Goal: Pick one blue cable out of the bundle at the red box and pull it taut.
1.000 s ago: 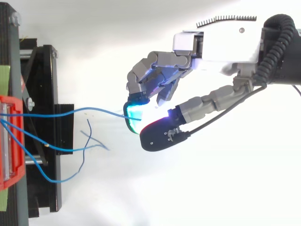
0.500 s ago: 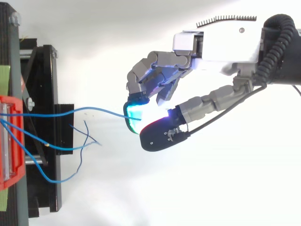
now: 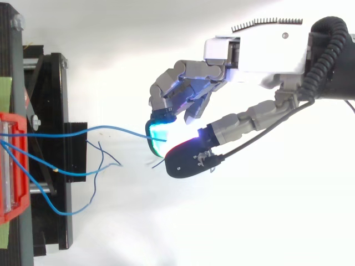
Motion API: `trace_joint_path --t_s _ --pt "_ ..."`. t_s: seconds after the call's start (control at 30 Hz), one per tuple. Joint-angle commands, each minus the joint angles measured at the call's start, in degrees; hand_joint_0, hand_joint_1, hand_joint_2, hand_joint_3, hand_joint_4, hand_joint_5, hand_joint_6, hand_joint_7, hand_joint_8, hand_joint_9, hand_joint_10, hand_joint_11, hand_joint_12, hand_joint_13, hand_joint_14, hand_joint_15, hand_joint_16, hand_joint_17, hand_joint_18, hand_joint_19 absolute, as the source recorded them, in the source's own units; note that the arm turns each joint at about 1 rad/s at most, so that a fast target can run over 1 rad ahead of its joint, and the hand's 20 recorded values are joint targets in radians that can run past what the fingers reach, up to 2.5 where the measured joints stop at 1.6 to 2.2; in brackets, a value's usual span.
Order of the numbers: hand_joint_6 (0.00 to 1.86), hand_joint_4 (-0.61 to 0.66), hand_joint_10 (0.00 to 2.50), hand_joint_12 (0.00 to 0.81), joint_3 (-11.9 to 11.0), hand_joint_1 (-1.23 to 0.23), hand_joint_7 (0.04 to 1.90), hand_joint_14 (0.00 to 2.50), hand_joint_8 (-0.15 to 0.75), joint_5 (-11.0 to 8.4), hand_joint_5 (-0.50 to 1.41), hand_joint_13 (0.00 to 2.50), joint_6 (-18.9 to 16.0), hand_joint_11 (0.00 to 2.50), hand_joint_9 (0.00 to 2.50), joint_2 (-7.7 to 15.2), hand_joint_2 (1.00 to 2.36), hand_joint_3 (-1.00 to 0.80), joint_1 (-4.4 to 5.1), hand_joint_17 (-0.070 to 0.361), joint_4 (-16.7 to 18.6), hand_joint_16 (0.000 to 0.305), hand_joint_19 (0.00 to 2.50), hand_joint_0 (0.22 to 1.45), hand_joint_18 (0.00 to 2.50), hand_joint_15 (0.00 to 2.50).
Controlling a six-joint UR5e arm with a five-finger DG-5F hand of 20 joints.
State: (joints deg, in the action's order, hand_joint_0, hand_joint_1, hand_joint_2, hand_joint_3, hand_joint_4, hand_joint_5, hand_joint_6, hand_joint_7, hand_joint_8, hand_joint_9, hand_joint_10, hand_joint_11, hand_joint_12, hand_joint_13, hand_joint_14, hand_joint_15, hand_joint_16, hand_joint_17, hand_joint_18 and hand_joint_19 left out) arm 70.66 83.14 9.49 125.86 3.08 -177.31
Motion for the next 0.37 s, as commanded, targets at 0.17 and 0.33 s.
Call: trace_joint_path --t_s 0.17,0.33 --pt "0.84 -0.15 0.01 0.423 0.0 -0.87 1.13 0.0 0.307 0.0 -0.09 0.37 0.0 0.42 0.71 0.0 1.02 0.05 -0.01 0.144 0.03 0.064 0.44 0.61 0.7 0.16" --pt "0.84 -0.15 0.01 0.42 0.0 -0.87 1.13 0.0 0.304 0.0 -0.09 0.36 0.0 0.41 0.7 0.0 1.02 0.05 -0.01 0.144 -0.06 0.064 0.44 0.61 0.7 0.16"
